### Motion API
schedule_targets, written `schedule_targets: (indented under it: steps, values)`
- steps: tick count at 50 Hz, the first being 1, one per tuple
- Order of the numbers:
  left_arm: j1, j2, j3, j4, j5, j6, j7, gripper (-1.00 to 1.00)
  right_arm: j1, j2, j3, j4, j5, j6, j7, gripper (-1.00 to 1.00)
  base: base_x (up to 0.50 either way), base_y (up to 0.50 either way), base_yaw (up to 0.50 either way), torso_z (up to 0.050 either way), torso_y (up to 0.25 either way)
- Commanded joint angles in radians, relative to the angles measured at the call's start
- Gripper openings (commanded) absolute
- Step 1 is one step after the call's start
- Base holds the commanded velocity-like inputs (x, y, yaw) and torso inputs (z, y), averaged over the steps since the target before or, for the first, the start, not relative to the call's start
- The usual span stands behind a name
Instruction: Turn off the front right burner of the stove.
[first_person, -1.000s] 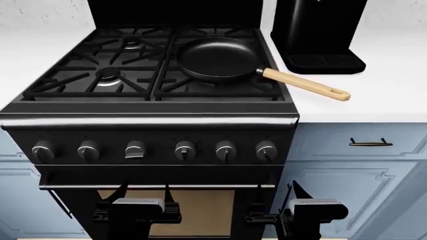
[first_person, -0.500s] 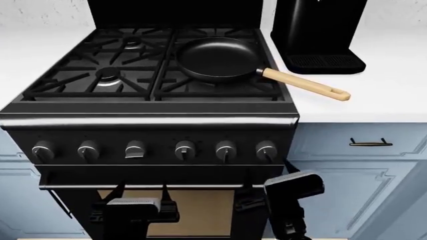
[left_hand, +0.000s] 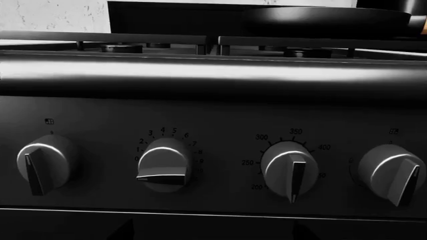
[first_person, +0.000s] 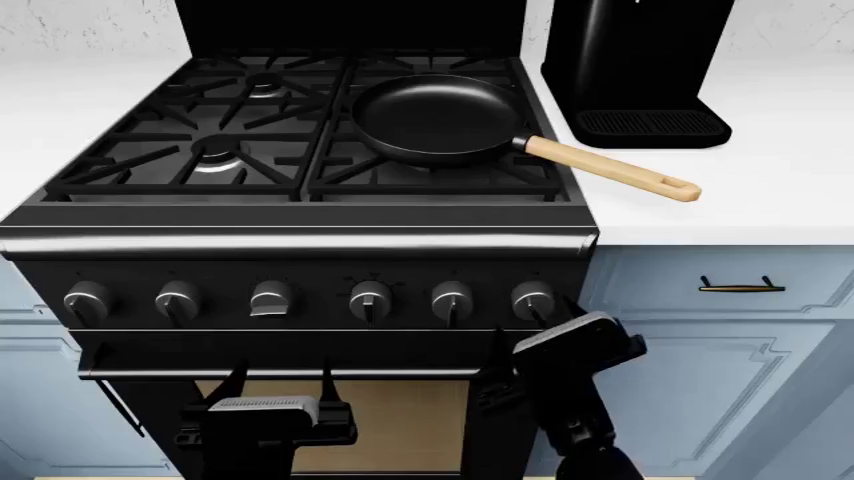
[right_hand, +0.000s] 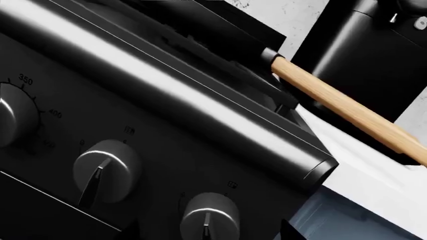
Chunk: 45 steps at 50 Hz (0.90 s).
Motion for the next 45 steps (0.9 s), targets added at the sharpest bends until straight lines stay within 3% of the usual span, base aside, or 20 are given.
schedule_targets:
  steps: [1,45]
  values:
    - [0.001,-0.004,0.004,0.000,-0.004,0.003,-0.006,1.00,0.031,0.006,-0.019,0.024,-0.012,0.024,-0.011,1.00,0.00,0.00,0.00,0.000,0.000]
    - [-0.007,-0.016,0.021,-0.016,-0.016,0.005,-0.027,1.00,0.148,-0.029,-0.043,0.242,0.000,0.018,-0.022,1.00,0.00,0.00,0.00,0.000,0.000]
